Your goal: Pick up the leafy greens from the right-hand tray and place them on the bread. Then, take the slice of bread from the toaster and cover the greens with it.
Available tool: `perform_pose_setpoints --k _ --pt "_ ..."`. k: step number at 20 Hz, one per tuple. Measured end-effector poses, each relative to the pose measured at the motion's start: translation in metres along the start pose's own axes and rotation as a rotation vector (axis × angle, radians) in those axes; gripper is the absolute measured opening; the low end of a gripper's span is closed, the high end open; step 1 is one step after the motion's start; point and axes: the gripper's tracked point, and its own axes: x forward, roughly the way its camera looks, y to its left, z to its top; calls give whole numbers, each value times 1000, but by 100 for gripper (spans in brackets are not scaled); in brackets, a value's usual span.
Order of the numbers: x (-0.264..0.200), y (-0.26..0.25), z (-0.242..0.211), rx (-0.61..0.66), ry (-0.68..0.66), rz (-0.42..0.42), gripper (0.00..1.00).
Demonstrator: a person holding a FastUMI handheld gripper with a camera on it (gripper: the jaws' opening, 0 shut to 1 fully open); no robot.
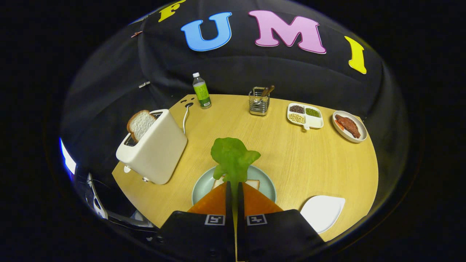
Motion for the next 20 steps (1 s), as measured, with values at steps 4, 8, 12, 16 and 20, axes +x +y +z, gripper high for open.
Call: perform_pose_setpoints --k 4,8,12,16,20 --pt "15 10 -10 -38 44 3 7" --pt "24 12 -24 -79 85 -7 9" --pt "29 13 -34 -99 117 -8 11" --pt "35 8 -38 -97 131 -40 21" --pt "40 8 -39 -97 127 -53 49"
